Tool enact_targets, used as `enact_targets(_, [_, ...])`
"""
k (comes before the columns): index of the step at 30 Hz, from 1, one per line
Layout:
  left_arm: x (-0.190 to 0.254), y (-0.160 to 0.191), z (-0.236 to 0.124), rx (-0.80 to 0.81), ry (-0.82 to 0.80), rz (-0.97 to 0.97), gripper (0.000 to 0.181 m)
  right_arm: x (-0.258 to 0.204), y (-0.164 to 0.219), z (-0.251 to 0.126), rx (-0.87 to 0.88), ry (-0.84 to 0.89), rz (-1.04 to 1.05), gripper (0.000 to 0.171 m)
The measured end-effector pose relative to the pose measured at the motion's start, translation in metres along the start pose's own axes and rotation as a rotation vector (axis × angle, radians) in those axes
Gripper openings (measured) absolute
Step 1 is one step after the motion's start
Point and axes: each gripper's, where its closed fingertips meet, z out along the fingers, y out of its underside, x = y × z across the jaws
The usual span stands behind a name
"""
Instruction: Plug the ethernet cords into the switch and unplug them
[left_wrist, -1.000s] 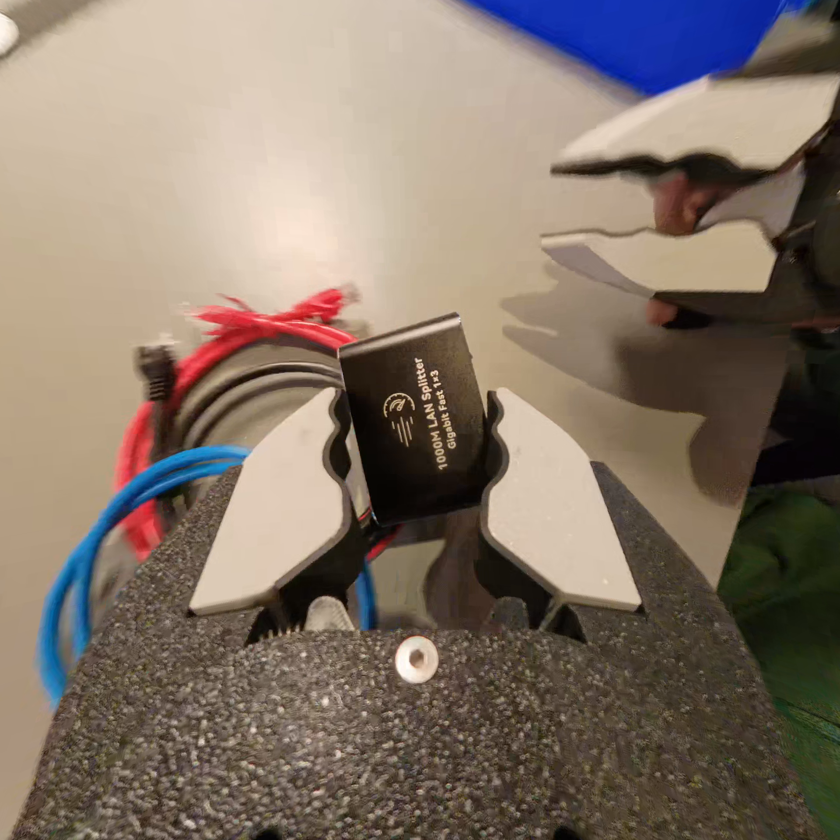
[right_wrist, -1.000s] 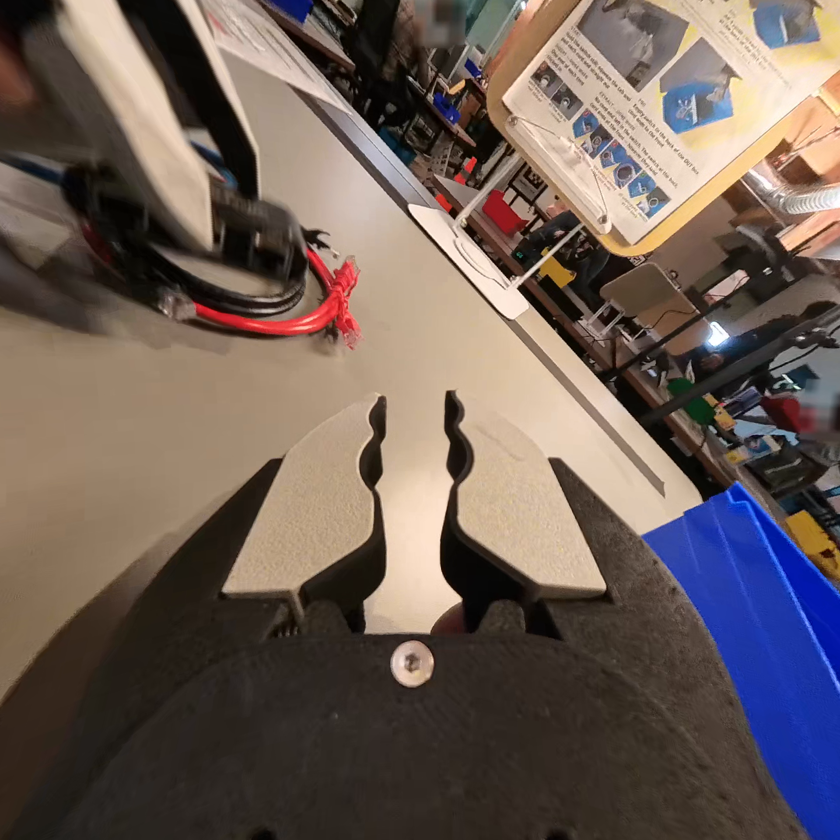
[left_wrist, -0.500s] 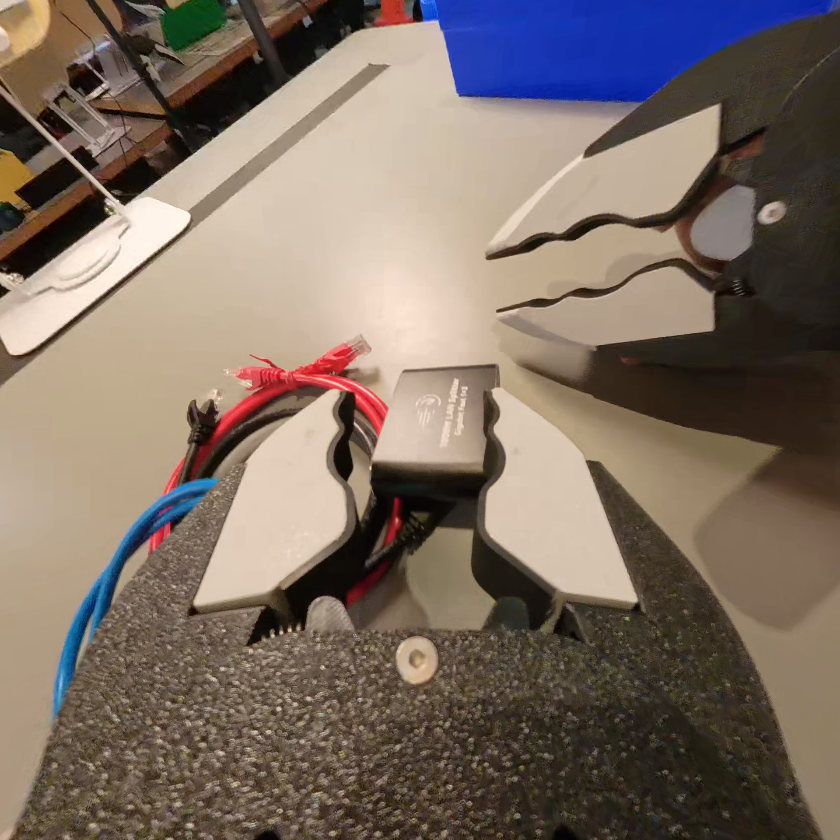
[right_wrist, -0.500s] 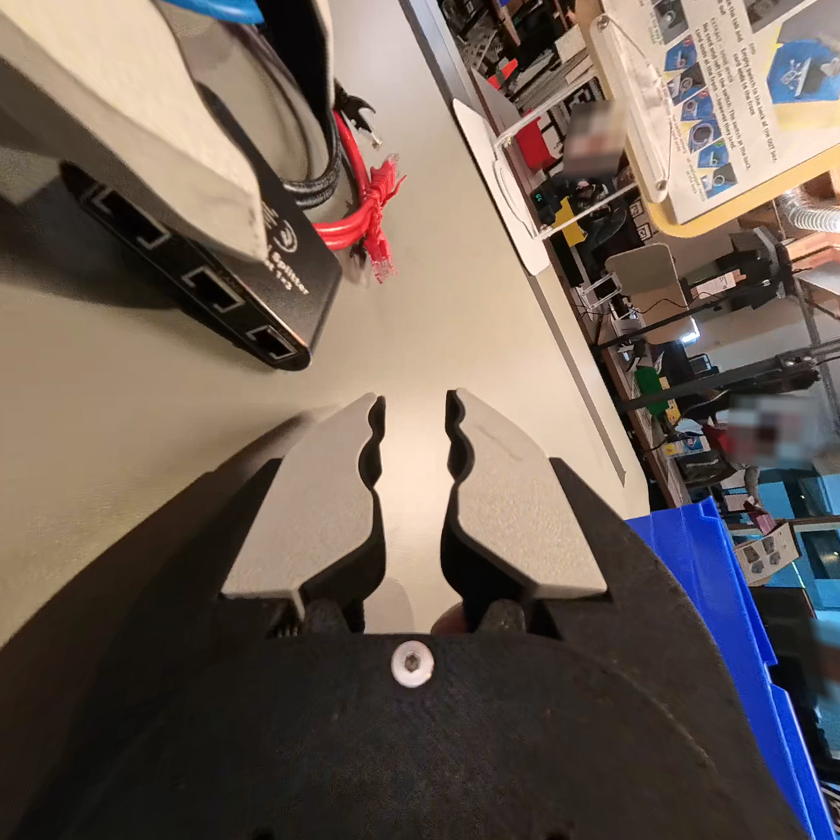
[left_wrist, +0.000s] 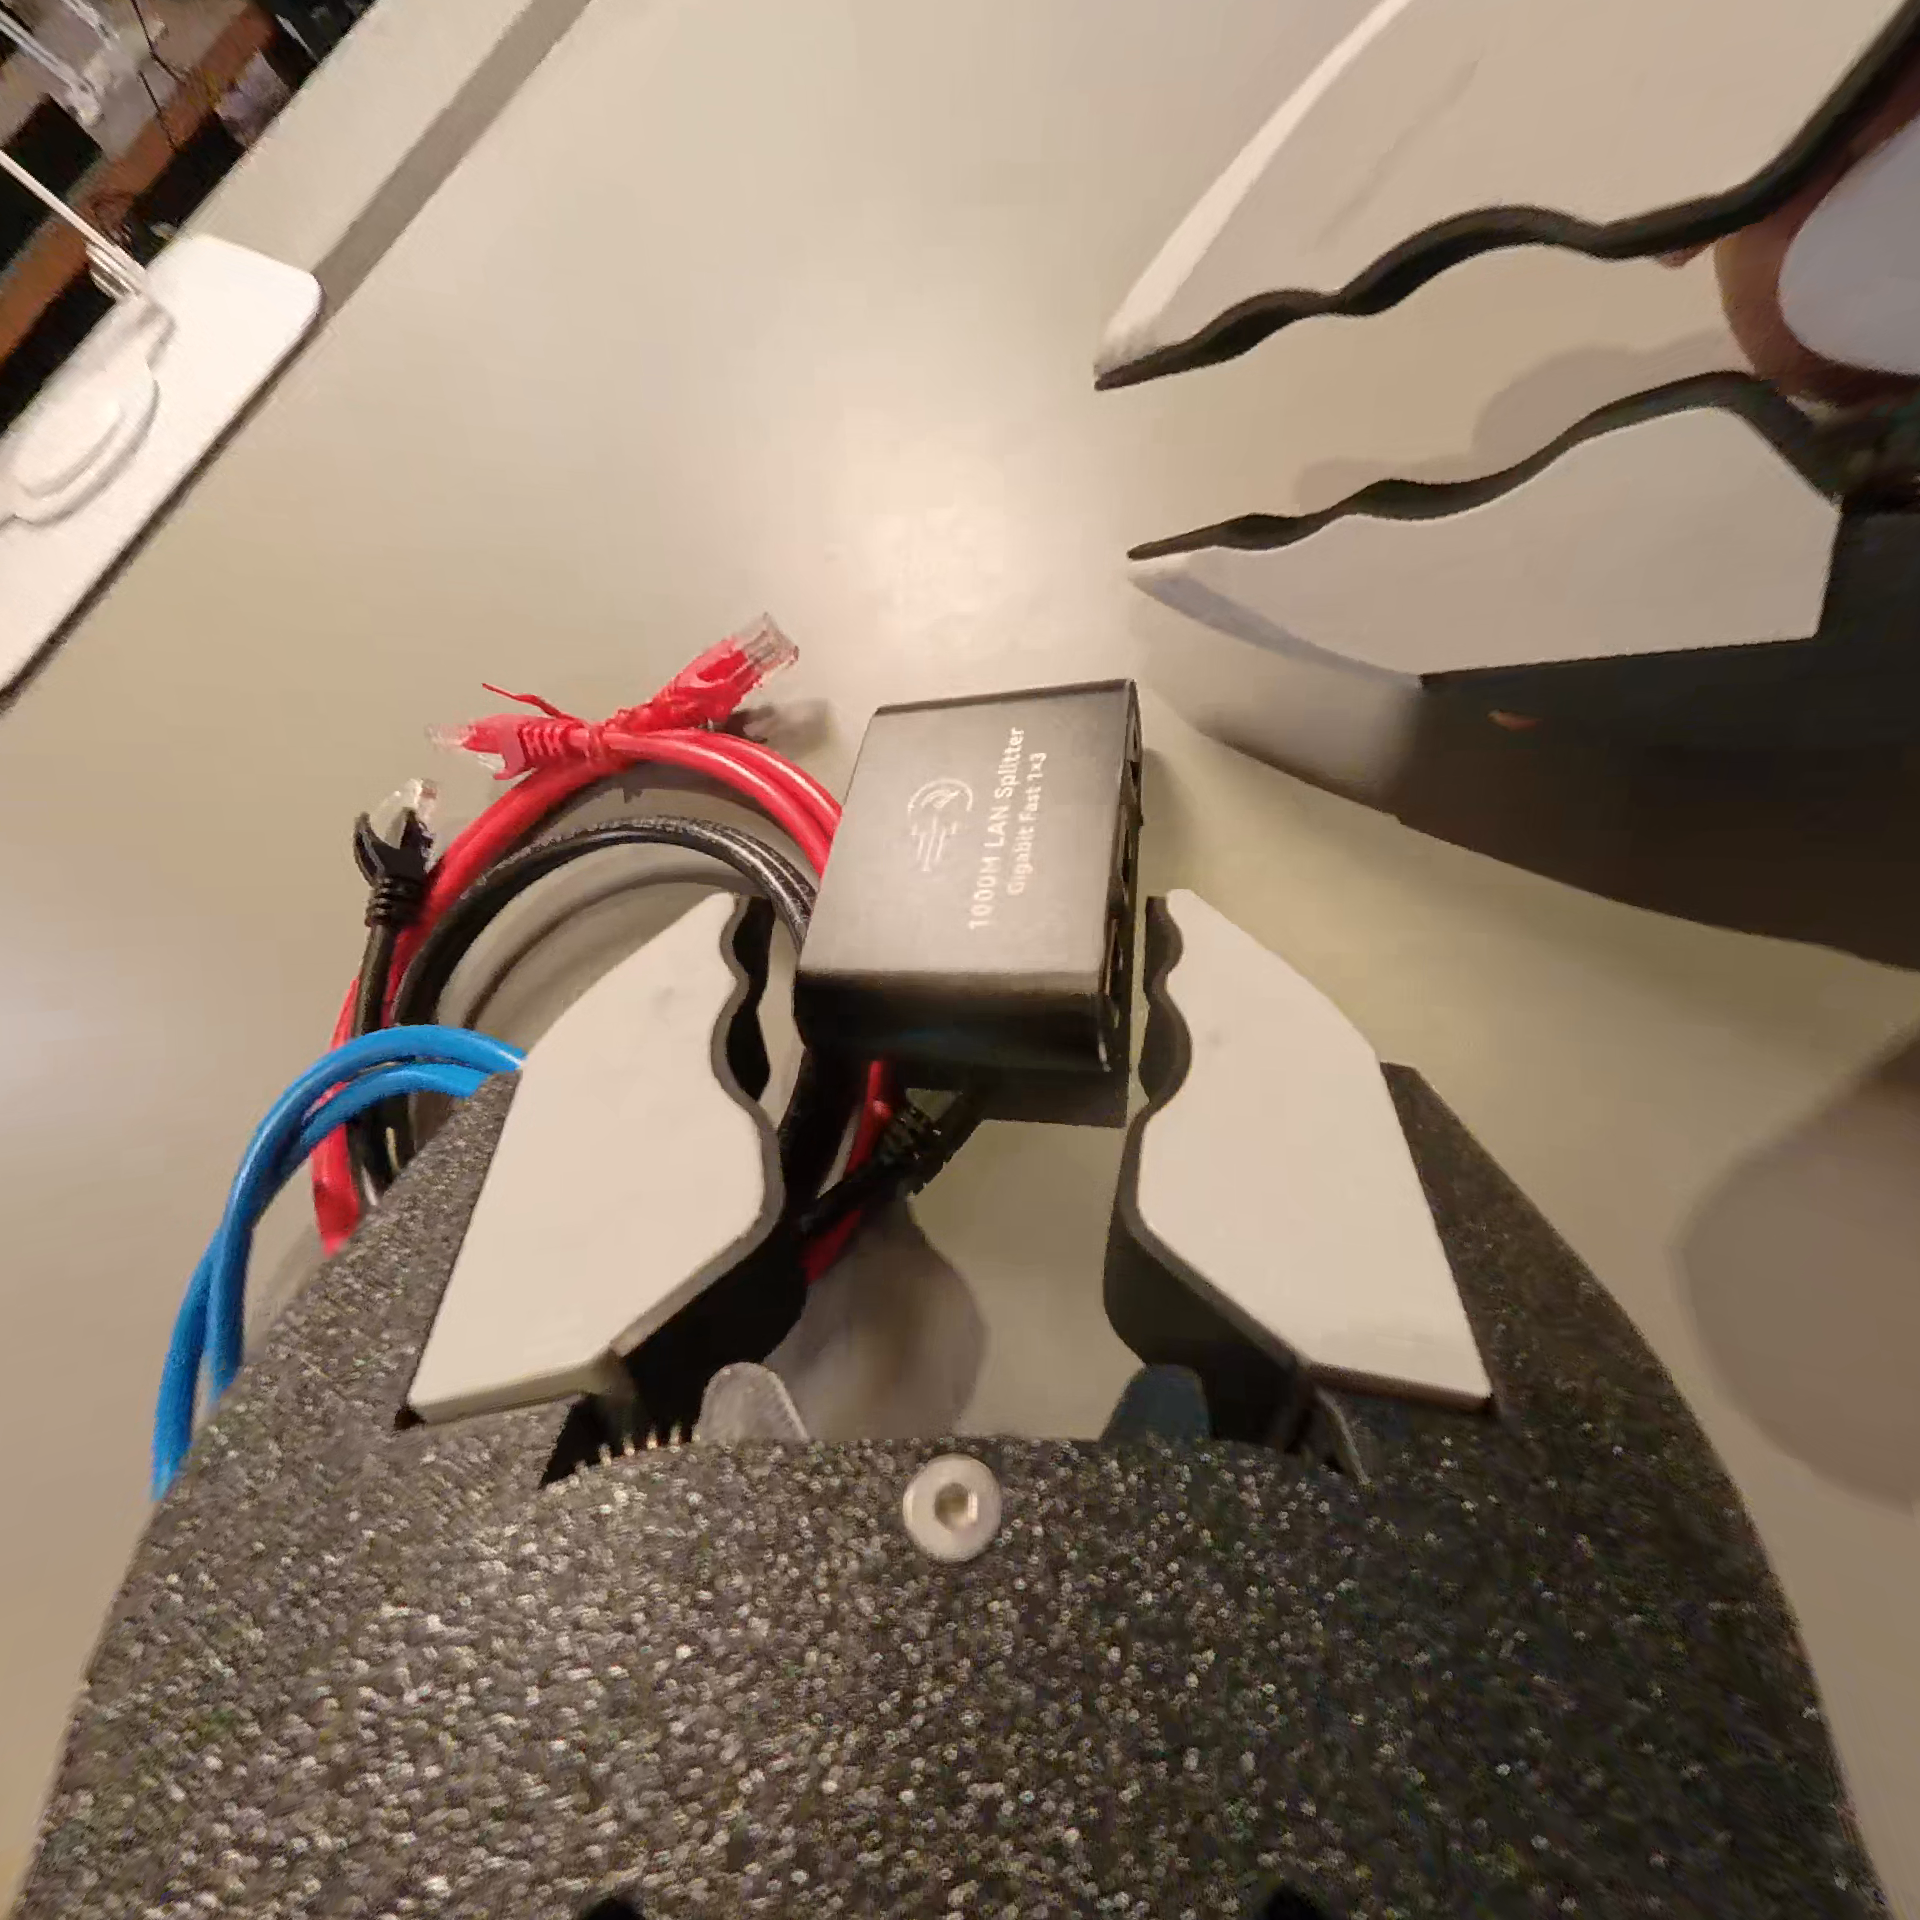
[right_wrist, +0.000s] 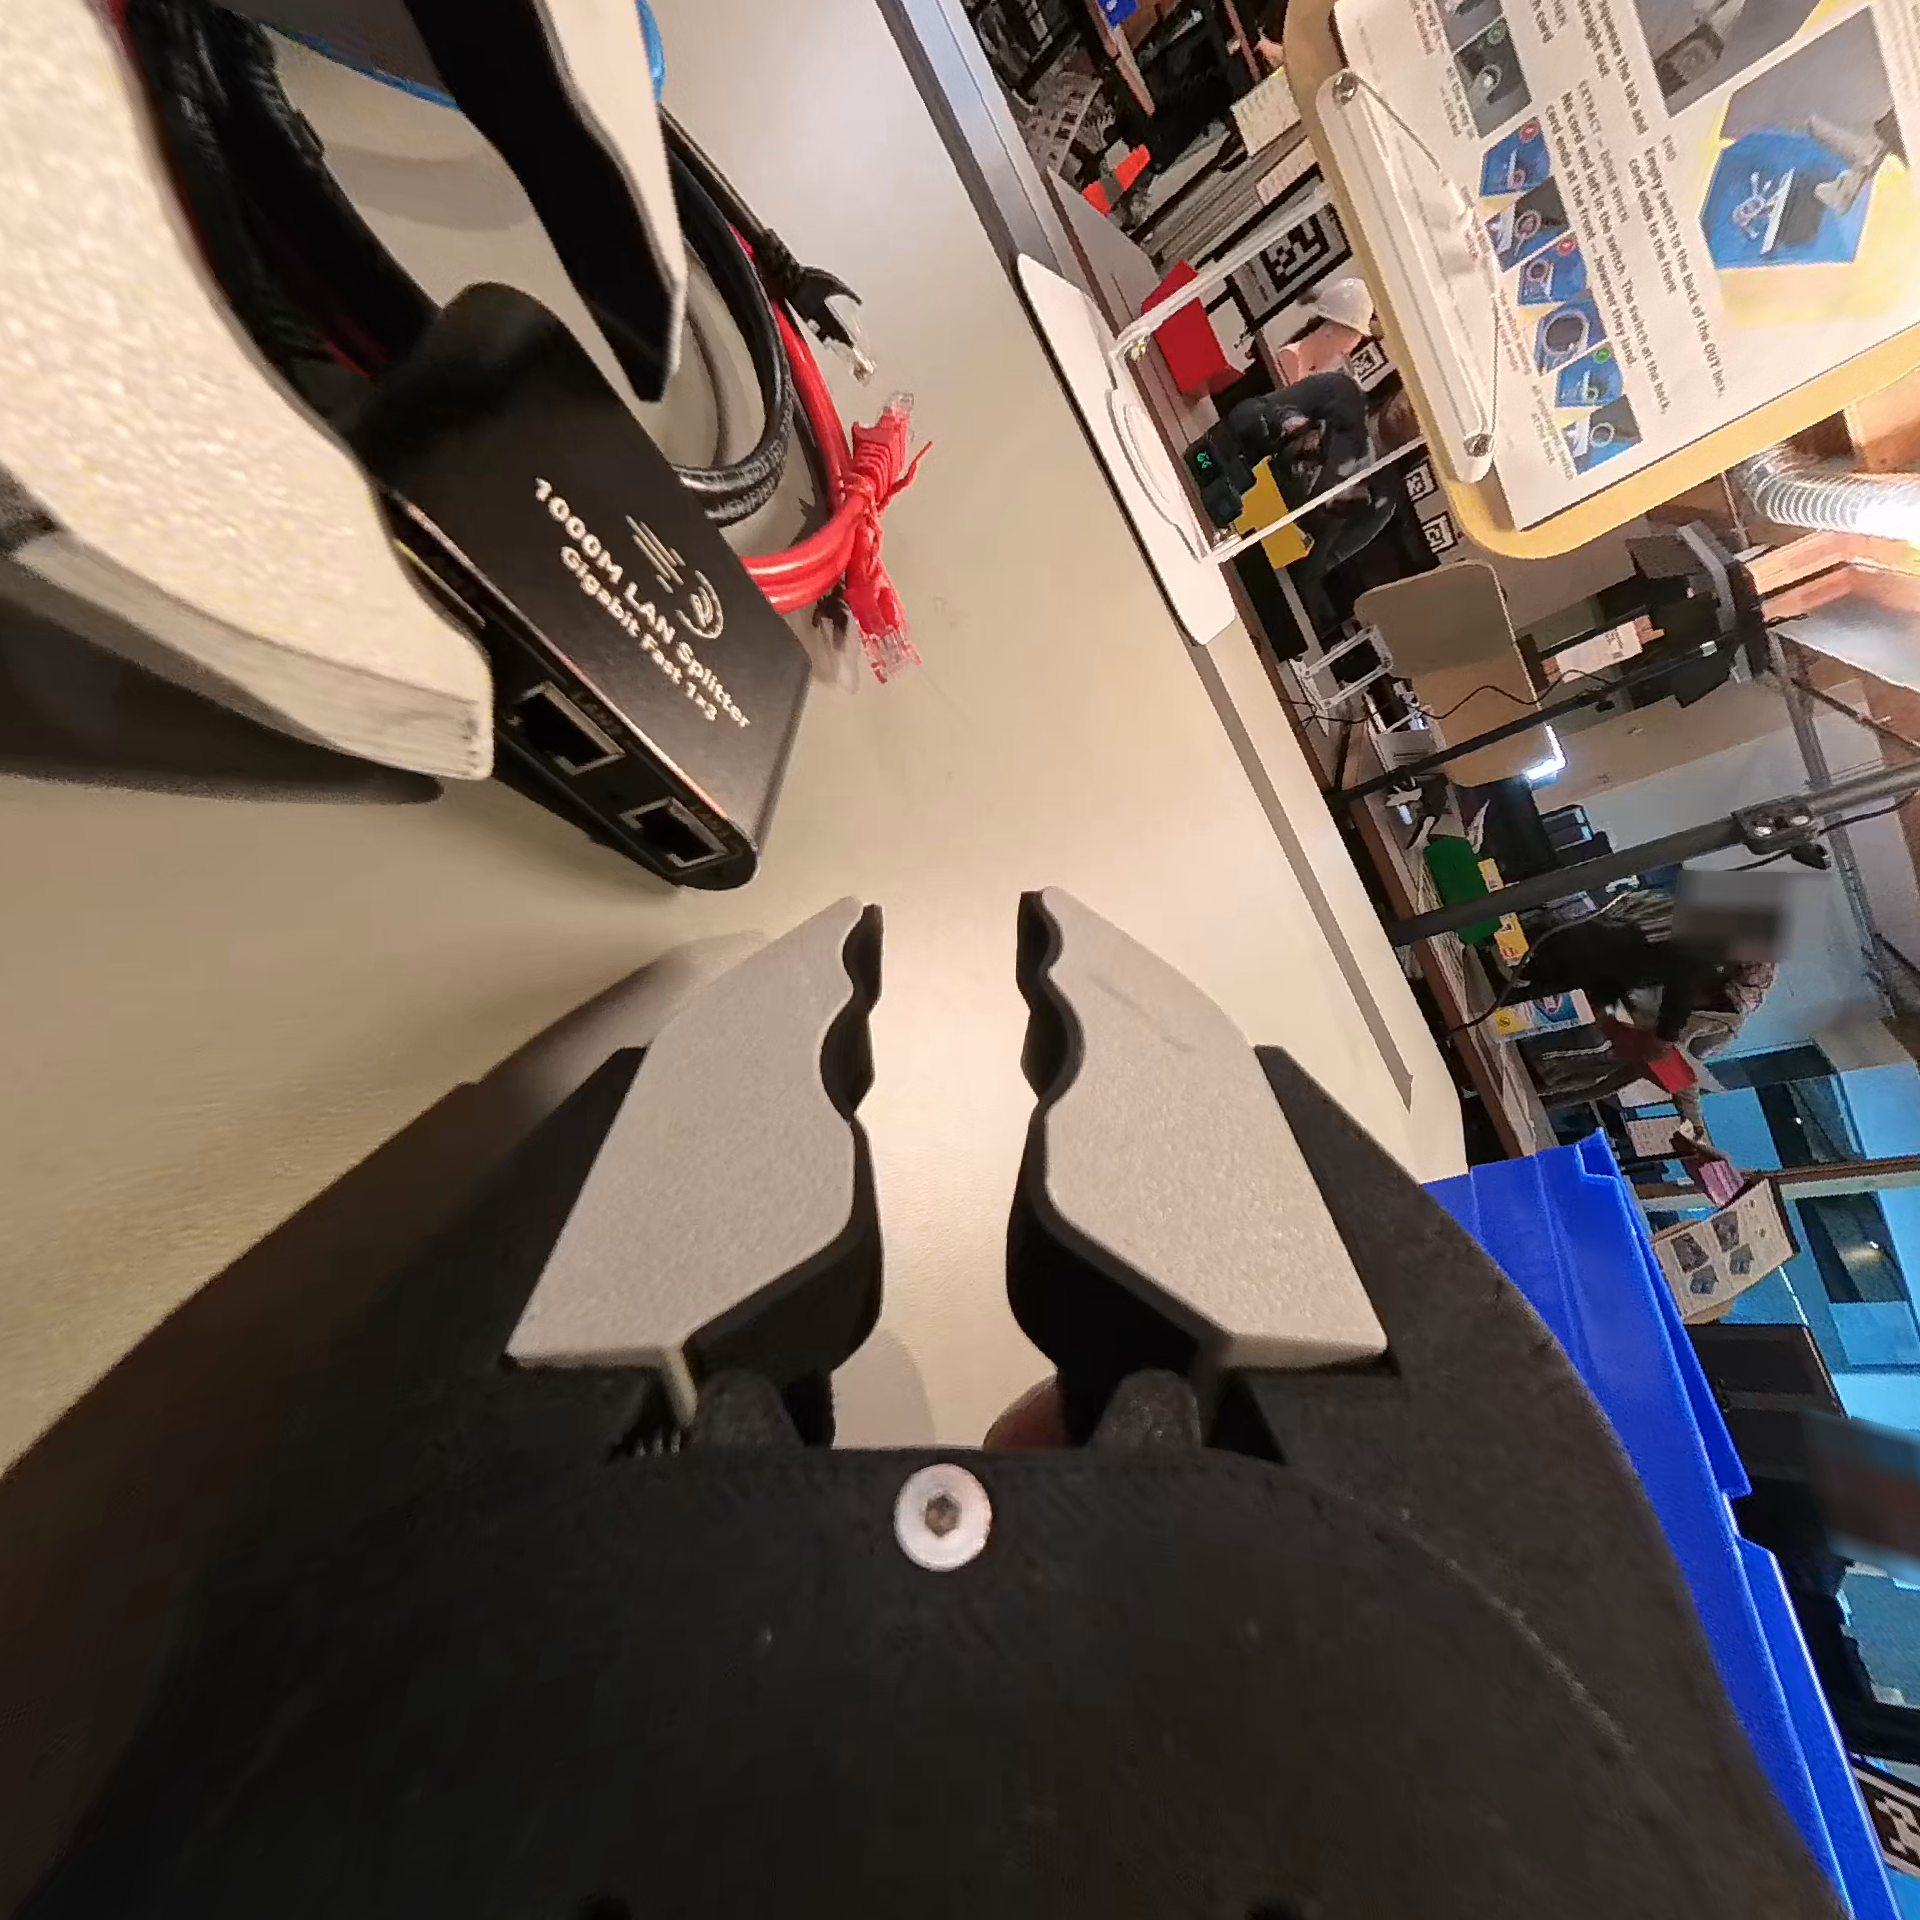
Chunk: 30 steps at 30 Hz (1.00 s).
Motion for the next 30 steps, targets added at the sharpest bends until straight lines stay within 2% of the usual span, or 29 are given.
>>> enact_targets(4, [-0.001,0.006,0.007,-0.058,0.086,-0.08,0.073,-0.003,0.001,0.001,-0.007,-0.014,-0.015,0.025])
enact_targets(6, [-0.002,0.004,0.009,-0.047,0.099,-0.064,0.065,-0.005,0.001,0.002,-0.008,-0.02,-0.029,0.025])
enact_targets(9, [0.002,-0.001,0.007,-0.003,0.116,0.013,0.064,-0.006,0.0,0.002,-0.005,-0.024,-0.031,0.025])
enact_targets(15, [0.004,-0.007,0.0,0.067,0.039,0.105,0.063,-0.008,-0.005,0.0,0.027,-0.025,-0.042,0.026])
enact_targets(22, [0.0,-0.01,-0.005,0.103,-0.012,0.103,0.063,-0.021,-0.035,-0.016,0.216,-0.085,-0.063,0.029])
enact_targets(27, [-0.007,-0.017,-0.015,0.181,0.019,0.015,0.063,-0.034,-0.046,-0.022,0.289,-0.145,-0.111,0.042])
enact_targets(30, [-0.003,-0.022,-0.022,0.236,0.079,-0.002,0.063,-0.036,-0.046,-0.019,0.271,-0.109,-0.178,0.046])
